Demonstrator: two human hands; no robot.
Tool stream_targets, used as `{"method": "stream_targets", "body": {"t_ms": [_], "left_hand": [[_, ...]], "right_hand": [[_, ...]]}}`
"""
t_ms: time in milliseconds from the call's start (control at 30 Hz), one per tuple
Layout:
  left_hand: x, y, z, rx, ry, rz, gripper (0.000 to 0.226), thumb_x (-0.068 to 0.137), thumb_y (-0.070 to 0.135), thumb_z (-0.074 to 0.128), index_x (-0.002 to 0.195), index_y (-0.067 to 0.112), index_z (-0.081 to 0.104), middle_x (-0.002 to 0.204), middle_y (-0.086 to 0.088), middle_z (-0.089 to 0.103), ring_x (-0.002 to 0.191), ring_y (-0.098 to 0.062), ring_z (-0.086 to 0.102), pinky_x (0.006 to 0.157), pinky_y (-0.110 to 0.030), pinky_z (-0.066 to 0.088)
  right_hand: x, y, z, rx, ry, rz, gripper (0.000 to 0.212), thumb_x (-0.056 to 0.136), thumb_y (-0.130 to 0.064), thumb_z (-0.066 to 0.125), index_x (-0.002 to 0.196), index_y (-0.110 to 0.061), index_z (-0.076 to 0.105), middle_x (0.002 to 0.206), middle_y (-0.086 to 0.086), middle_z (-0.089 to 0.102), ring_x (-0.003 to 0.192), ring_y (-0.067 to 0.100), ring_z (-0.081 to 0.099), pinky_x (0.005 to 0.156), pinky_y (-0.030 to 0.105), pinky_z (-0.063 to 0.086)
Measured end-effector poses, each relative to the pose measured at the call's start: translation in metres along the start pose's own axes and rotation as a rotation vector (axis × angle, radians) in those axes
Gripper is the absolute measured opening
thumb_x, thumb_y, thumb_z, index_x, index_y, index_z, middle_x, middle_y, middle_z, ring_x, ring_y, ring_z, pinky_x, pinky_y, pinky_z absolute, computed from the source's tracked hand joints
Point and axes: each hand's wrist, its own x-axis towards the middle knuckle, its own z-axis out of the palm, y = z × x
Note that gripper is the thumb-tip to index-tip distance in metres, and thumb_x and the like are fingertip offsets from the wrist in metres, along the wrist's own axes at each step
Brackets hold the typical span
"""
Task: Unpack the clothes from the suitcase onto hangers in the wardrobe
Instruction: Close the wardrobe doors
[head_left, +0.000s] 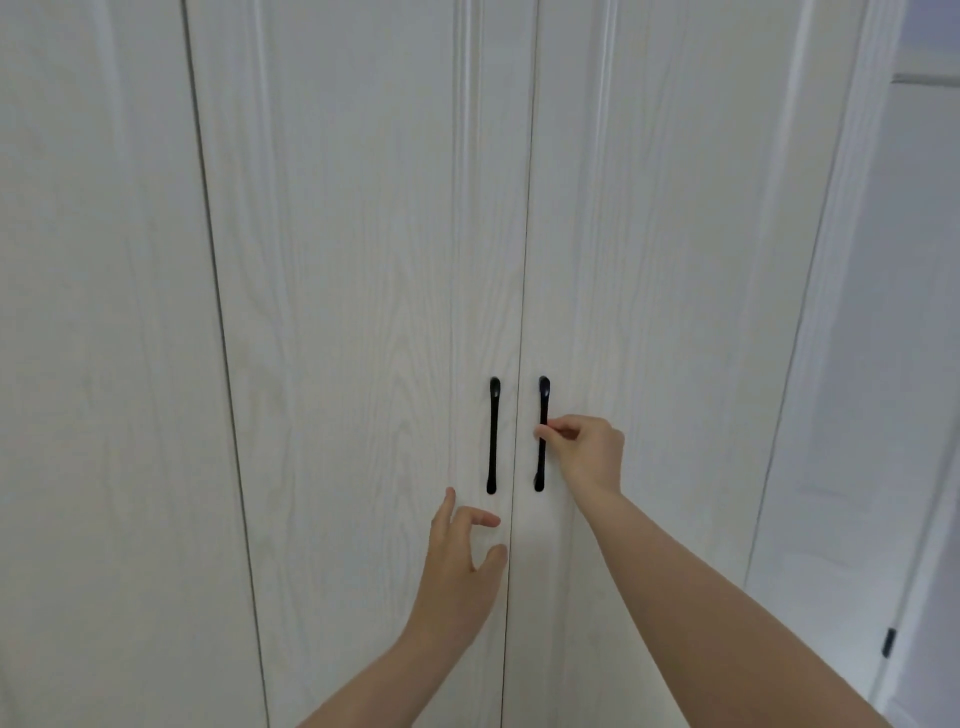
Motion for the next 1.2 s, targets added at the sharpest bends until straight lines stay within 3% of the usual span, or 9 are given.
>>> {"method": "stream_targets", "body": {"t_ms": [100, 167, 233, 367, 467, 600, 867, 1100, 1200], "left_hand": [[-0.01, 0.004, -0.004, 0.026, -0.027, 0.046, 0.023, 0.095, 0.019, 0.056, 0.105, 0.038, 0.051, 0.158, 0.013, 0.015, 0.133, 0.012, 0.029, 0.097, -0.011, 0.034], [-0.016, 0.006, -0.009, 0.038, -0.045, 0.058, 0.024, 0.095, 0.016, 0.056, 0.104, 0.038, 0.053, 0.151, 0.017, 0.027, 0.141, -0.003, 0.029, 0.112, -0.031, 0.033], [-0.02, 0.006, -0.016, 0.03, -0.046, 0.068, 0.023, 0.093, 0.013, 0.056, 0.1, 0.035, 0.057, 0.138, 0.024, 0.037, 0.139, -0.002, 0.034, 0.113, -0.035, 0.033], [-0.026, 0.004, -0.027, 0.01, -0.068, 0.07, 0.023, 0.092, 0.009, 0.056, 0.089, 0.031, 0.066, 0.126, 0.022, 0.054, 0.124, 0.008, 0.045, 0.103, -0.026, 0.042], [-0.033, 0.005, -0.029, 0.007, -0.1, 0.081, 0.025, 0.091, 0.008, 0.057, 0.084, 0.03, 0.067, 0.117, 0.024, 0.058, 0.119, 0.012, 0.047, 0.093, -0.018, 0.045], [-0.046, 0.005, -0.03, -0.002, -0.181, 0.081, 0.028, 0.09, 0.012, 0.058, 0.078, 0.036, 0.066, 0.117, 0.026, 0.058, 0.111, 0.02, 0.047, 0.093, -0.019, 0.047], [-0.078, 0.007, -0.021, -0.079, -0.316, 0.126, 0.034, 0.09, 0.01, 0.057, 0.075, 0.04, 0.064, 0.115, 0.019, 0.061, 0.112, 0.013, 0.051, 0.095, -0.028, 0.049], [-0.121, 0.009, 0.021, -0.122, -0.506, 0.08, 0.03, 0.086, 0.006, 0.055, 0.076, 0.032, 0.067, 0.11, 0.018, 0.064, 0.108, 0.014, 0.054, 0.095, -0.02, 0.044], [-0.134, 0.017, 0.042, -0.138, -0.57, 0.072, 0.03, 0.087, 0.005, 0.054, 0.076, 0.032, 0.064, 0.109, 0.018, 0.066, 0.109, 0.007, 0.057, 0.088, -0.014, 0.042]], "right_hand": [[-0.011, 0.006, 0.003, -0.035, 0.005, 0.064, 0.019, 0.088, -0.031, 0.073, 0.097, -0.016, 0.08, 0.091, -0.004, 0.077, 0.074, 0.003, 0.061, 0.061, 0.002, 0.036], [-0.02, 0.014, 0.004, -0.056, -0.032, 0.1, 0.02, 0.09, -0.028, 0.071, 0.102, -0.015, 0.079, 0.096, -0.001, 0.077, 0.083, 0.008, 0.065, 0.065, 0.002, 0.035], [-0.033, 0.025, 0.002, -0.084, -0.088, 0.126, 0.022, 0.09, -0.023, 0.07, 0.107, -0.012, 0.077, 0.101, 0.002, 0.076, 0.092, 0.011, 0.066, 0.076, 0.009, 0.041], [-0.055, 0.047, -0.013, -0.176, -0.22, 0.213, 0.025, 0.089, -0.021, 0.071, 0.111, -0.011, 0.074, 0.108, 0.005, 0.074, 0.092, 0.013, 0.064, 0.095, 0.028, 0.052], [-0.069, 0.052, -0.028, -0.228, -0.274, 0.279, 0.021, 0.088, -0.022, 0.072, 0.106, -0.011, 0.076, 0.107, 0.006, 0.074, 0.099, 0.021, 0.068, 0.094, 0.04, 0.055], [-0.092, 0.05, -0.048, -0.265, -0.221, 0.304, 0.015, 0.087, -0.018, 0.072, 0.101, -0.014, 0.078, 0.105, 0.005, 0.074, 0.097, 0.021, 0.068, 0.093, 0.038, 0.056], [-0.156, 0.042, -0.089, -0.306, -0.076, 0.371, 0.015, 0.087, -0.018, 0.072, 0.099, -0.014, 0.079, 0.098, 0.003, 0.076, 0.082, 0.017, 0.066, 0.09, 0.034, 0.055], [-0.229, 0.057, -0.143, -0.324, -0.017, 0.506, 0.014, 0.084, -0.026, 0.074, 0.098, -0.023, 0.078, 0.094, -0.007, 0.075, 0.083, 0.007, 0.064, 0.083, 0.025, 0.052], [-0.252, 0.066, -0.174, -0.299, 0.031, 0.586, 0.014, 0.084, -0.022, 0.073, 0.097, -0.021, 0.078, 0.09, -0.005, 0.074, 0.085, 0.011, 0.066, 0.084, 0.03, 0.056]]}}
